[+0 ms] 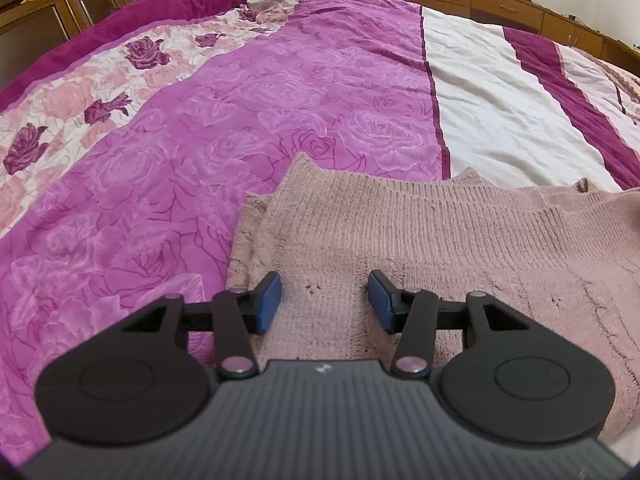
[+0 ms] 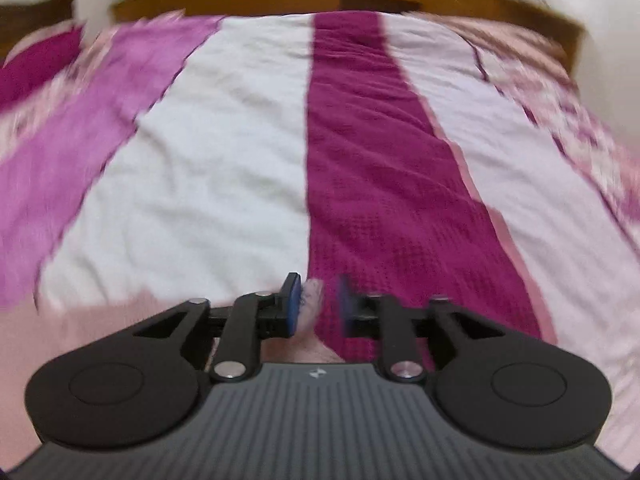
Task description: Fold small clothes
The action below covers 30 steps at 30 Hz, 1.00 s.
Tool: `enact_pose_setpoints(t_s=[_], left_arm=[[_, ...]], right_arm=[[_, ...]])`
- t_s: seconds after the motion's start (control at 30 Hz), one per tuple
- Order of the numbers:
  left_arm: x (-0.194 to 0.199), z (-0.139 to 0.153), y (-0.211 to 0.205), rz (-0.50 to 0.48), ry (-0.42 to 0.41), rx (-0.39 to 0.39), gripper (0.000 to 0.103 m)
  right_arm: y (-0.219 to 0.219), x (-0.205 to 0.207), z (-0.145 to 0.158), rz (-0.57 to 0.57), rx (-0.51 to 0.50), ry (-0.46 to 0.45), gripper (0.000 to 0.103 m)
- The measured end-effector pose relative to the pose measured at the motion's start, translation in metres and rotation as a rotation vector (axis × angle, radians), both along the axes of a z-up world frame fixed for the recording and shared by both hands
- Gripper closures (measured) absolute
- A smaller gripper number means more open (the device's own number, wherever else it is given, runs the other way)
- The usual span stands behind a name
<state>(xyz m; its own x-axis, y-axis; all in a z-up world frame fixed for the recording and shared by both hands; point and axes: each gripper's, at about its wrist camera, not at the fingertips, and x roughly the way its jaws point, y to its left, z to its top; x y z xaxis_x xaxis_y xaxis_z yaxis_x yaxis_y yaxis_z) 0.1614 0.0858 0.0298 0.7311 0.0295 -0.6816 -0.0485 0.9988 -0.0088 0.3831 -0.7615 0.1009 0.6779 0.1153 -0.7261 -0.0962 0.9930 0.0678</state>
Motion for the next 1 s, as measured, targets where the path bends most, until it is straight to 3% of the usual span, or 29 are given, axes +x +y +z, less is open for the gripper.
enact_pose_setpoints(t_s=[0.07, 0.3, 0.4, 0.5, 0.6, 0.7, 1.0], left_arm=[[0.001, 0.0, 0.001, -0.002, 0.002, -0.005, 0.053], [0.0, 0.0, 0.0, 0.0, 0.0, 0.0, 0.053], [0.0, 0.0, -0.001, 0.002, 0.0, 0.003, 0.053], [0.0, 0.0, -0.002, 0.004, 0.003, 0.004, 0.053], [0.001, -0.001, 0.0, 0.001, 0.006, 0.002, 0.053], [0.001, 0.0, 0.0, -0.007, 0.011, 0.006, 0.052], [-0.011, 0.011, 0.002, -0.011, 0.03, -0.029, 0.052]], right_arm=[[-0.011, -0.004, 0.004, -0.021, 0.044, -0.024, 0.045], [-0.019, -0.043, 0.012, 0.132, 0.097, -0.088, 0.045], [-0.013, -0.05, 0.006, 0.209, 0.116, -0.043, 0.045], [-0.003, -0.049, -0.011, 0.238, 0.068, 0.028, 0.045], [-0.002, -0.045, -0.034, 0.21, 0.027, 0.065, 0.045], [-0.009, -0.047, -0.04, 0.179, 0.071, 0.043, 0.044], [-0.031, -0.077, -0.013, 0.102, 0.235, -0.023, 0.034]])
